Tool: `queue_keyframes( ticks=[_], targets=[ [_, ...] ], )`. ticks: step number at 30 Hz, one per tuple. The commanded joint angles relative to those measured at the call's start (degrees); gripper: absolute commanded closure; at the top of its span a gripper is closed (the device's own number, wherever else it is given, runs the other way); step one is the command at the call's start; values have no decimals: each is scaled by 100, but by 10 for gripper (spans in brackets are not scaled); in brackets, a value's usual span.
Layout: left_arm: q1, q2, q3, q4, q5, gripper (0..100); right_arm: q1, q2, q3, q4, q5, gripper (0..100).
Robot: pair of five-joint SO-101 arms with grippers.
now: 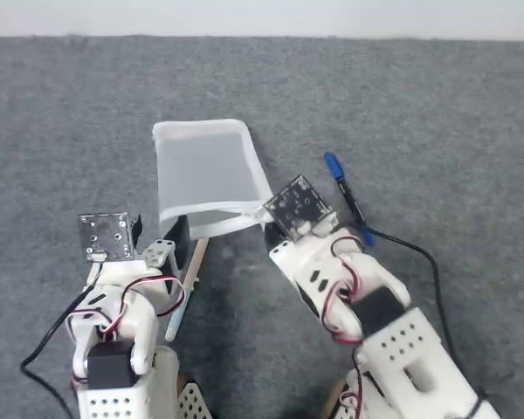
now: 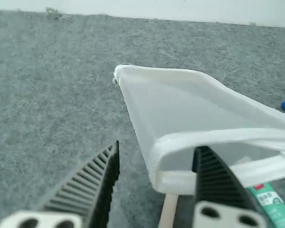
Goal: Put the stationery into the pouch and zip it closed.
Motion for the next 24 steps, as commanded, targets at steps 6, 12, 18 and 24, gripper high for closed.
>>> queue_keyframes(
  ticks=[6,12,18,24],
  targets=[
    [-18,-88,-286,-35,-62,746,-145,-2009,185,391,299,991],
    [-26,-88,-75,-352,-97,746,-145,-2967,202,875,299,991],
    [-26,-88,-48,-387,-105,747,-505,-3486,202,1235,325,991],
    [-9,-79,4,-475,-325,821,-593,-3829,229,1376,325,991]
  ],
)
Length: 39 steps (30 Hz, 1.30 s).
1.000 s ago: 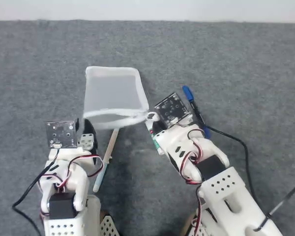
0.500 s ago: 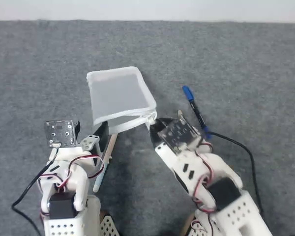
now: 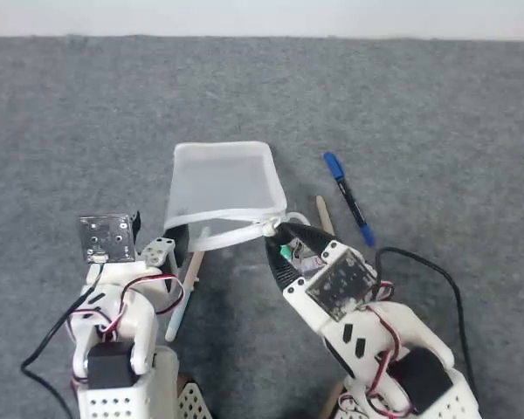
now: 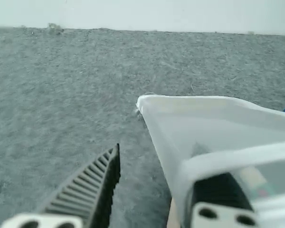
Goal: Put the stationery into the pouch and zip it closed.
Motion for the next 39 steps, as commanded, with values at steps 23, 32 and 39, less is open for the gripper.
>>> queue_keyframes(
  ticks=[23,32,39],
  targets=[
    [299,-105,-391,299,-440,990,602,-365,-9,40,44,796],
    [273,-105,-444,299,-431,990,1253,2062,-1055,-13,-308,796],
    [264,-105,-444,299,-422,990,1640,3732,-1793,-13,-352,796]
  ],
)
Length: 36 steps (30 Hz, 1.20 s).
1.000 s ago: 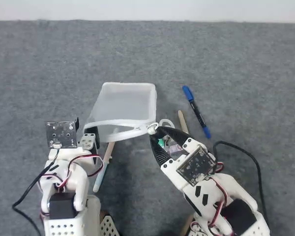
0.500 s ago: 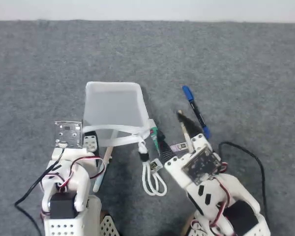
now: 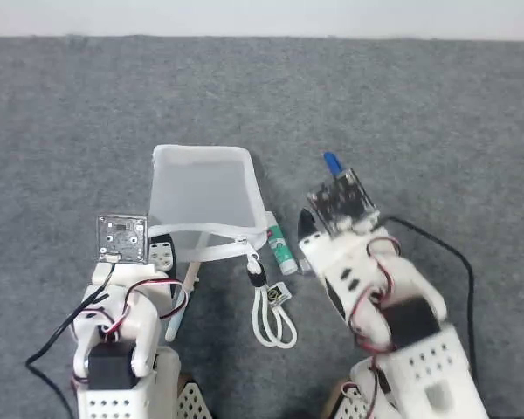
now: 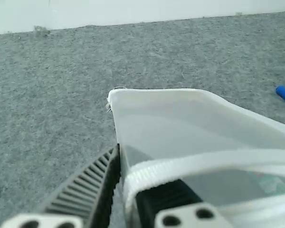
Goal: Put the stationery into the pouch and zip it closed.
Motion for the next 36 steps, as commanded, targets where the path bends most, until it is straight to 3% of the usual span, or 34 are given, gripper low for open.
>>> queue_keyframes(
  ticks=[1,11,22,36],
  targets=[
    [18,-105,-365,0,-35,990,303,1033,-747,-145,-70,796],
    [-343,-114,-444,-123,378,988,857,3231,-1820,-136,-35,798],
    [-325,-114,-444,-123,404,988,866,5323,-2840,-57,316,846],
    [-343,-114,-444,-123,404,988,884,7767,-4844,1121,316,846]
  ],
)
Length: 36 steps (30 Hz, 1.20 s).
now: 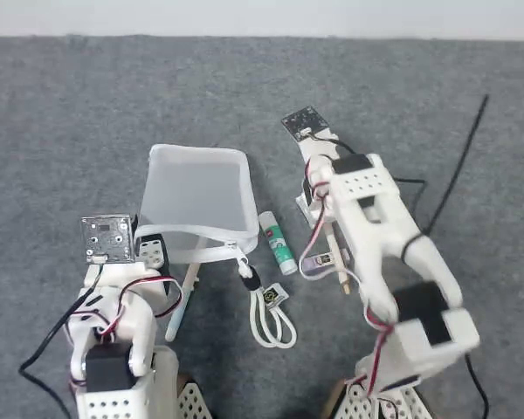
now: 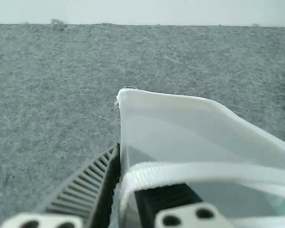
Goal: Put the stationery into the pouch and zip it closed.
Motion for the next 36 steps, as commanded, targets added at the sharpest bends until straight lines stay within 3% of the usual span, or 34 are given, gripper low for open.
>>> queue_keyframes(
  ticks=[1,9,17,27,32,36],
  targets=[
    [-35,-114,-400,-123,70,988,84,488,-941,391,70,846],
    [-35,-114,-400,-114,70,988,84,1481,-1855,1033,70,857],
    [-35,-114,-400,-105,70,988,92,1903,-2268,1420,70,989],
    [18,-114,-400,-97,79,982,75,1886,-2435,1815,9,992],
    [299,-114,-497,-44,1037,941,48,1868,-2497,1824,-369,992],
    [466,-114,-549,-62,1125,944,40,1596,-2488,1815,-677,992]
  ],
)
